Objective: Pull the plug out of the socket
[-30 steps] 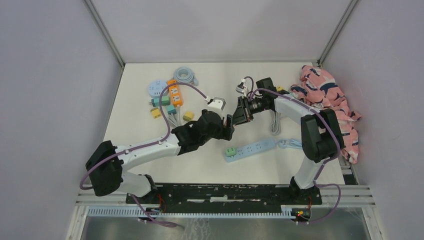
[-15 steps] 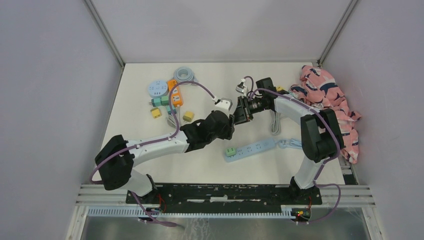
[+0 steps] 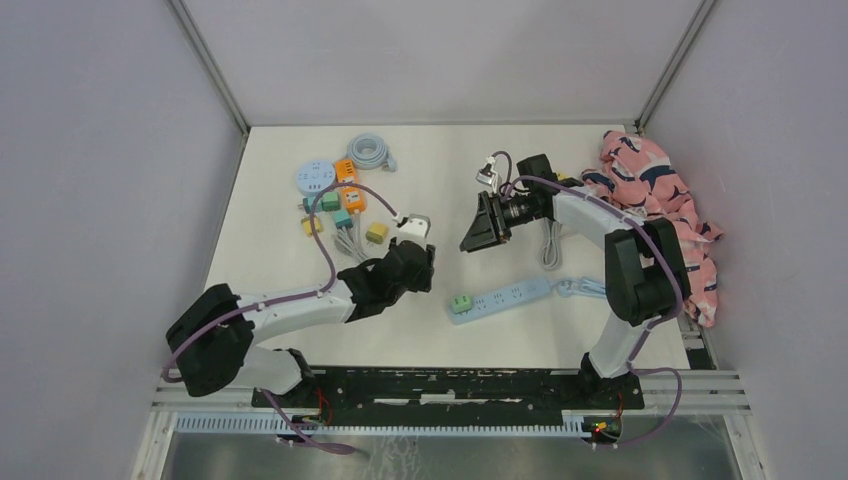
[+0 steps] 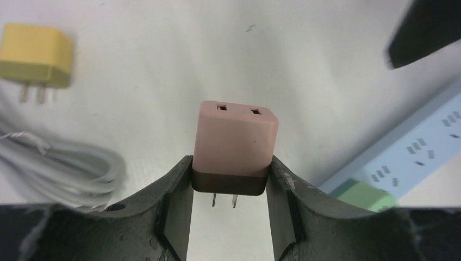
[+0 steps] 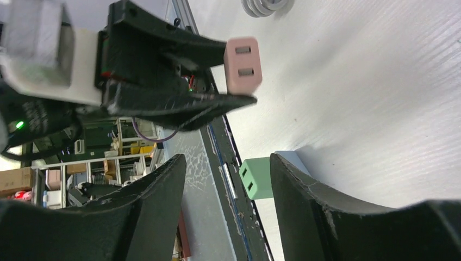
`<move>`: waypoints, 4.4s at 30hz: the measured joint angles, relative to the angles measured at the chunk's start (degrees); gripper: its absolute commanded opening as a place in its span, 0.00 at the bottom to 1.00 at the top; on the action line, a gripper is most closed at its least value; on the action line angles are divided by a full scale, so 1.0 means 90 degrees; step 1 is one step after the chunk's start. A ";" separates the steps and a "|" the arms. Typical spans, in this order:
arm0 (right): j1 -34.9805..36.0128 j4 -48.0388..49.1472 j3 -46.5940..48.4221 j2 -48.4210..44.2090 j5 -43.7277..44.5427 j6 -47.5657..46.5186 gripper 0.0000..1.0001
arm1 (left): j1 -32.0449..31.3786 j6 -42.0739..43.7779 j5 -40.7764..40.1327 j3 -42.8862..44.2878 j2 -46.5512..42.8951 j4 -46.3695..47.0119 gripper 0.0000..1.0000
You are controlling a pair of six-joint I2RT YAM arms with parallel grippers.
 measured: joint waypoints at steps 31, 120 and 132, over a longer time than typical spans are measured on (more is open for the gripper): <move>-0.0175 -0.0182 0.0046 -0.0083 0.0044 -0.0223 0.63 | 0.3575 -0.1243 0.0906 -0.1010 -0.0435 0.0206 0.19; 0.2448 -0.1596 -0.1355 -0.2178 0.2193 -0.7718 0.89 | 0.2523 0.0250 0.5506 -0.4216 -0.2395 0.5561 1.00; 0.2890 -0.1105 -0.1358 -0.1957 0.3045 -0.7291 0.80 | 0.2523 0.0612 0.5442 -0.4449 -0.2907 0.5651 1.00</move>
